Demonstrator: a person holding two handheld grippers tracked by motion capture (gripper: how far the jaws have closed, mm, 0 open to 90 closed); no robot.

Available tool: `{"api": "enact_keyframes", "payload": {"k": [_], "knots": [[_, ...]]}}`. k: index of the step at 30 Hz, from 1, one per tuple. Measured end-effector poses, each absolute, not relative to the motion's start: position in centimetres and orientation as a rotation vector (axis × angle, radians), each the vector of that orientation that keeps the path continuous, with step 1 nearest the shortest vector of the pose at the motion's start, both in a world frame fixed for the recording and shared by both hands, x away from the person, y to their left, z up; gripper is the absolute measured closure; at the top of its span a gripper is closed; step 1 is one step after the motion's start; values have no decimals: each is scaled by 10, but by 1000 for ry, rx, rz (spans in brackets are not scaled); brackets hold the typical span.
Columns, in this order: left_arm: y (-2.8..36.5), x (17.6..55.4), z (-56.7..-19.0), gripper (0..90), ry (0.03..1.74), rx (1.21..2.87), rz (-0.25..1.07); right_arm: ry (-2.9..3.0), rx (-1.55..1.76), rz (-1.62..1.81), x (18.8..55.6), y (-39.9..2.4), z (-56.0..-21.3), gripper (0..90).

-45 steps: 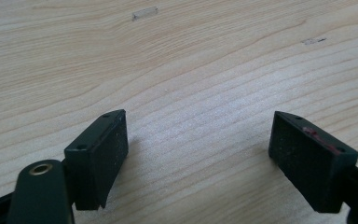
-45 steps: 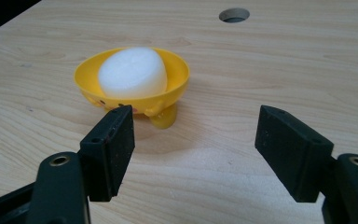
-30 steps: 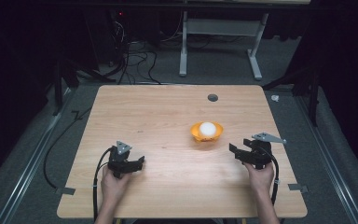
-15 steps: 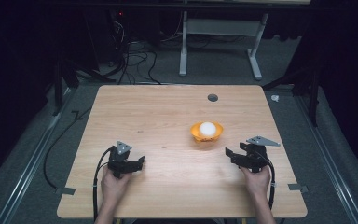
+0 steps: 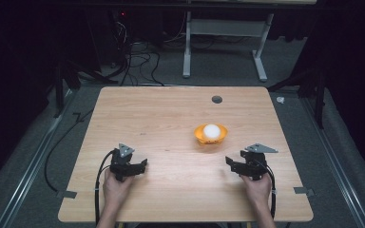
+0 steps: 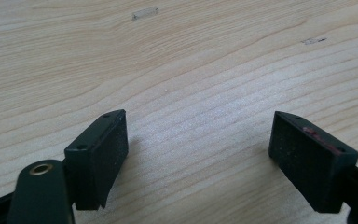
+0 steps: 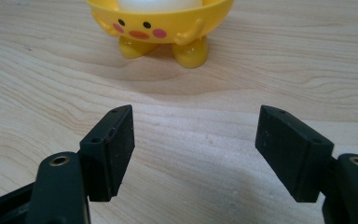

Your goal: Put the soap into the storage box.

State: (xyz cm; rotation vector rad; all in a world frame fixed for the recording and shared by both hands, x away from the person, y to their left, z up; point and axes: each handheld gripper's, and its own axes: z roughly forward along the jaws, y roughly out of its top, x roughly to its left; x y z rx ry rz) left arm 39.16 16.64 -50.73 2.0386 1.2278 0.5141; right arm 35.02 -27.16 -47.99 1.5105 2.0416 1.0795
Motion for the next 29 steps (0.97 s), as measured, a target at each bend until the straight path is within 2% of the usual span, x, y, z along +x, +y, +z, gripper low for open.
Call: {"api": "enact_keyframes", "payload": {"k": [18,29], "knots": [[166,392,-507,202,1228,2039,514,2079,1471,919,347,-261,-499,286],[166,392,-507,202,1227,2040,515,2095,1438,874,348,-259,-502,255]]}}
